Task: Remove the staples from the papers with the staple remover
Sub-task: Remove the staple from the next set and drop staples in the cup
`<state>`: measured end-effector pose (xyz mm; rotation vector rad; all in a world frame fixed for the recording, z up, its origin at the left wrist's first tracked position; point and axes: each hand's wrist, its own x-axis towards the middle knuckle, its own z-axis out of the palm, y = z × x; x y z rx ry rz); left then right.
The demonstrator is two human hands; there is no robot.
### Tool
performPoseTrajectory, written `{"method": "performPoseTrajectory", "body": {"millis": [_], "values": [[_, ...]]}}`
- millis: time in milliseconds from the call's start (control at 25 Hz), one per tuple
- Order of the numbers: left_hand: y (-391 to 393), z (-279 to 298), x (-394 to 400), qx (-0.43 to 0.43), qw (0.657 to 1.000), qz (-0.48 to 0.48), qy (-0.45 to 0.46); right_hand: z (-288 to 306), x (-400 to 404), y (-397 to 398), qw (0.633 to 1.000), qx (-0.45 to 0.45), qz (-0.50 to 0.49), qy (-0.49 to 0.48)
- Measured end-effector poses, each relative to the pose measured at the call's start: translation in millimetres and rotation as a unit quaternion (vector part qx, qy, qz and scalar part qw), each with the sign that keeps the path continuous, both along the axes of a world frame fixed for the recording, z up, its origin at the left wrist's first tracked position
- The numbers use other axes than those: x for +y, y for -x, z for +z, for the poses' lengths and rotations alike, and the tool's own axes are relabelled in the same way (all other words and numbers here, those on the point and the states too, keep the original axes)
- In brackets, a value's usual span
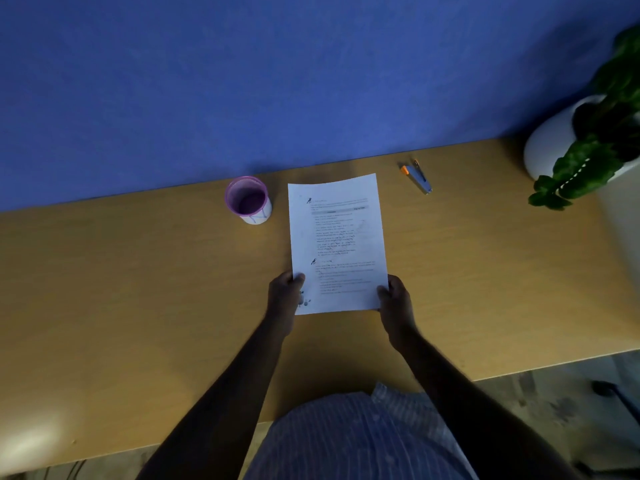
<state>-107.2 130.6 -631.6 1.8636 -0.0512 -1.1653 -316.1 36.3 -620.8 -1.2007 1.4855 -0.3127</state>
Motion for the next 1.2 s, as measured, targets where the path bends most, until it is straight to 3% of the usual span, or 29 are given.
{"method": "performPoseTrajectory", "body": {"millis": [280, 760, 1000, 1120, 1200], "values": [[-2, -5, 13, -0.011, 0.998, -0.011, -0.06, -4, -14, -5, 0.997, 0.065, 0.022, 0.019], [2, 9, 7, -0.209, 0.962, -0.132, -0.112, -5, -12, 9, 0.964, 0.157, 0.146, 0.158], [7, 16, 6, -0.305, 0.914, -0.21, -0.166, -4, -10, 15, 0.938, 0.211, 0.2, 0.189], [10, 20, 9, -0.349, 0.884, -0.263, -0.168, 1, -11, 16, 0.895, 0.273, 0.256, 0.244], [14, 23, 14, -0.414, 0.841, -0.308, -0.163, 4, -11, 15, 0.866, 0.297, 0.289, 0.281]]}}
